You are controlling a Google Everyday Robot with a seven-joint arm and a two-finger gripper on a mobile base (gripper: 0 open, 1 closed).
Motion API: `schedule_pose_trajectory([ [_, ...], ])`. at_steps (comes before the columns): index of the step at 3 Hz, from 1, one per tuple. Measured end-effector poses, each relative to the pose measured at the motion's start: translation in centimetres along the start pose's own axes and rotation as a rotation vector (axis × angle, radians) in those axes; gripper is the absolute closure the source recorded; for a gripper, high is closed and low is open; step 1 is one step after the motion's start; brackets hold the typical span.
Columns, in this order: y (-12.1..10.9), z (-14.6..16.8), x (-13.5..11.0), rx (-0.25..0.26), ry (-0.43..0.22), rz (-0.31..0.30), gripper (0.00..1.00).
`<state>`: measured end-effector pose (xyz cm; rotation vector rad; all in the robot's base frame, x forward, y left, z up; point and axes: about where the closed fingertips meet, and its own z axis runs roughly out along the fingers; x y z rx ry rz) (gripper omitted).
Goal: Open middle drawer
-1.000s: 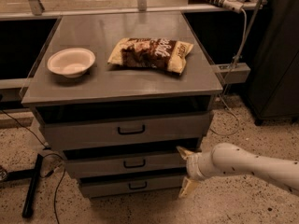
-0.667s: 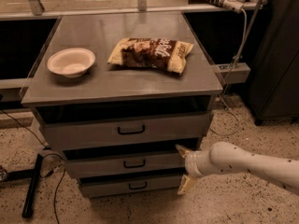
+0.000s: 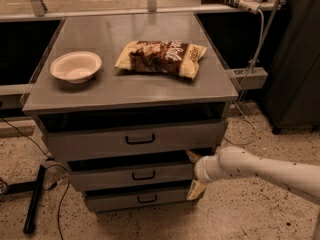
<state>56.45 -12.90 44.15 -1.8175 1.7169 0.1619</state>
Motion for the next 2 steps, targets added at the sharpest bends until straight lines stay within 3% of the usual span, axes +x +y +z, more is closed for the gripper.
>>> schedule_pose_trajectory([
  [2, -3.0, 2.9, 2.5, 0.001, -0.01, 0.048, 0.0],
])
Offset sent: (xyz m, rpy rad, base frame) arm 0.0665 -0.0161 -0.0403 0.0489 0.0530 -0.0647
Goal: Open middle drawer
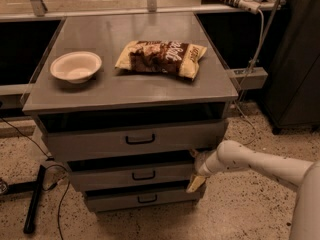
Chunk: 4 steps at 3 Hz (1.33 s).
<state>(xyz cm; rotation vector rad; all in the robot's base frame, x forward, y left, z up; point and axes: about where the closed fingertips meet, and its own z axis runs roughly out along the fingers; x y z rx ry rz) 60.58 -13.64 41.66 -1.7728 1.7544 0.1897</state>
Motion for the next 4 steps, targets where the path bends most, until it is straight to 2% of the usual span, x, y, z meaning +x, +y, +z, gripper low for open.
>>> schedule_pose_trajectory([
  [1, -0.2, 1.17, 1.43, -0.013, -0.009, 0.04, 0.0],
  [2, -0.2, 1.17, 1.43, -0.013, -0.009, 0.04, 0.0],
  [3, -0.2, 1.18, 1.42, -0.014, -0.009, 0.04, 0.17],
  [4, -0.2, 1.17, 1.42, -0.014, -0.009, 0.04, 0.41],
])
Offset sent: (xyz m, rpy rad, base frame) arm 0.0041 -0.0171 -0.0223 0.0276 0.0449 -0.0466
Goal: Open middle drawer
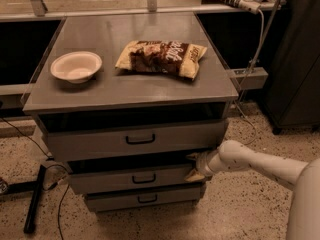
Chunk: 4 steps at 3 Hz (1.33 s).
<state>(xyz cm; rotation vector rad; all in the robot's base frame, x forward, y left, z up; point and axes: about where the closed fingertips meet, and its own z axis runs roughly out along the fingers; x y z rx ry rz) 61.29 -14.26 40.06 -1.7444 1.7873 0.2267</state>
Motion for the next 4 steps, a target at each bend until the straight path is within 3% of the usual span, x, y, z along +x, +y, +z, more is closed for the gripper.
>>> schedule_pose_trajectory([
  [2, 1.2, -0.7, 0.4, 0.01, 0.0, 0.007, 0.87],
  [3, 1.2, -1.0, 0.2, 0.012, 0.0, 0.005, 1.0],
  [4, 2.3, -1.4, 0.7, 0.02, -0.003, 0.019, 1.0],
])
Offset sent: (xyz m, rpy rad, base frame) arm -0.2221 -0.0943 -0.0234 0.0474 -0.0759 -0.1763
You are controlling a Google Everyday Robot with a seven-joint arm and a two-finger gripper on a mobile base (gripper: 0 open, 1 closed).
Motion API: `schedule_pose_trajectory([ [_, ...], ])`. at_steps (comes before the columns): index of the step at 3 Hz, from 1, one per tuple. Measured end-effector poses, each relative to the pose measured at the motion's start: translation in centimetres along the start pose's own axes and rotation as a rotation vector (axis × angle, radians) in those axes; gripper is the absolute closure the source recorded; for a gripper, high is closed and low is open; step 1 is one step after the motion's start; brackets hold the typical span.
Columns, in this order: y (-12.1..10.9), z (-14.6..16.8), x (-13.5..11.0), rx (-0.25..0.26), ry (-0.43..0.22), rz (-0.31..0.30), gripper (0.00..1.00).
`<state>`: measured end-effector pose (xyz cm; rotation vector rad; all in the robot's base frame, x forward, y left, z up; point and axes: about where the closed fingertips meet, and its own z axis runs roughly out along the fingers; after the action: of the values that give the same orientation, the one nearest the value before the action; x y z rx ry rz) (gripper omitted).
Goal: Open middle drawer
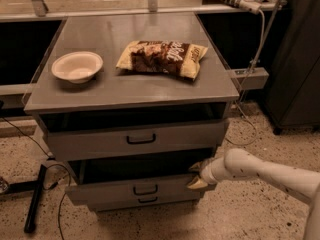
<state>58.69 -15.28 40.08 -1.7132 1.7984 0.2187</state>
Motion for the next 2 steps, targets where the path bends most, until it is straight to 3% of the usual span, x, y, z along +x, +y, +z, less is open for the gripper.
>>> schedule_pose_trajectory([
  [1, 0.12, -0.22, -0.18, 0.0, 0.0, 0.0, 0.82],
  [2, 0.13, -0.21, -0.18, 0.0, 0.0, 0.0, 0.58],
])
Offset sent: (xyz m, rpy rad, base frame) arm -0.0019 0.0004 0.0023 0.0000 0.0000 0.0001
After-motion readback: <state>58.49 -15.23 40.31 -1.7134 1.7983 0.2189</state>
